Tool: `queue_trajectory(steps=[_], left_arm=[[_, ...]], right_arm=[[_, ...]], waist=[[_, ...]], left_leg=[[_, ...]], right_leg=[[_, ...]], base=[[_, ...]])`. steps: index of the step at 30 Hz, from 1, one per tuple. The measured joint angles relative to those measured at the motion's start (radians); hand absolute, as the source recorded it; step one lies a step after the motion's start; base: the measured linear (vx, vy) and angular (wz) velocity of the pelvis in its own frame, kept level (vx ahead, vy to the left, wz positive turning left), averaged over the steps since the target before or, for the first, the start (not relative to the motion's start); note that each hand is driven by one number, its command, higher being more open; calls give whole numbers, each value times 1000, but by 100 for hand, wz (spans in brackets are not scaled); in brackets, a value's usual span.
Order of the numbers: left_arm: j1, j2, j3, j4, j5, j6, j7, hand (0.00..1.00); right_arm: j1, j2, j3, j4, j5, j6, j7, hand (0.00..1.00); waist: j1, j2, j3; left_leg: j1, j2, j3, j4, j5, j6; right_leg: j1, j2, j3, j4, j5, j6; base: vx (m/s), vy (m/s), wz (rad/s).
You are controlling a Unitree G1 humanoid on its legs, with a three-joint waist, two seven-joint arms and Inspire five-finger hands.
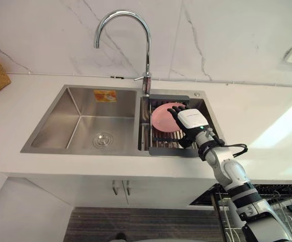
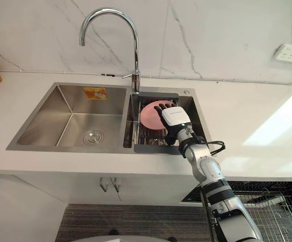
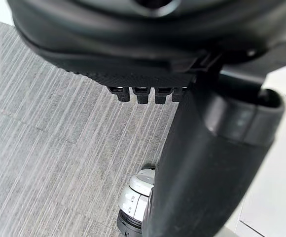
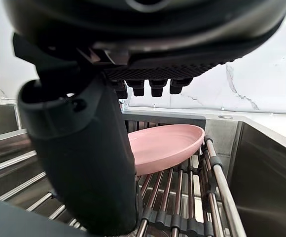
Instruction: Walk over to the sink, pick up the cup, carry it to the dishwasher, place the cup inside the dishwasher, then close the dishwasher door
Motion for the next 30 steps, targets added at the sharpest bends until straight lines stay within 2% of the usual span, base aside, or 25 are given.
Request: queue_trajectory(steps=[4, 13, 20, 25, 30], left_arm=[[-5, 0, -9, 1, -9, 0, 2, 100], [-13, -7, -17, 5, -17, 0, 15, 100], [-20, -15, -18, 9, -40, -11, 22, 100], [-29, -24, -16, 9, -108, -35, 46, 100], [-124, -32, -9, 3, -148, -100, 54, 100]], right_arm=[[-1, 3, 1, 51, -42, 22, -40, 100], [-15, 10, 30, 127, -118, 73, -107, 100], [-43, 39, 50, 226, -148, 108, -212, 100], [-58, 41, 81, 266, -156, 123, -263, 100], [-93, 40, 99, 309, -155, 142, -310, 100]], waist=[[12, 4, 3], [13, 15, 11], [14, 25, 26], [15, 32, 32], [17, 32, 51]], left_leg=[[0, -1, 0, 0, 2, 2], [-1, -2, -4, 0, 2, 2], [-4, -2, -14, -1, 5, 1], [-4, -2, -20, -1, 6, 1], [-7, 0, -28, -1, 10, -7]], right_leg=[[0, 0, -1, 1, 0, 0], [1, -1, -5, 1, 0, 0], [5, -1, -14, 0, 0, 0], [8, -1, -21, 0, 0, 0], [11, 0, -29, -3, 1, -1]], base=[[0, 0, 0], [0, 0, 0], [-3, 0, 4], [0, 0, 3], [-38, 6, 4]])
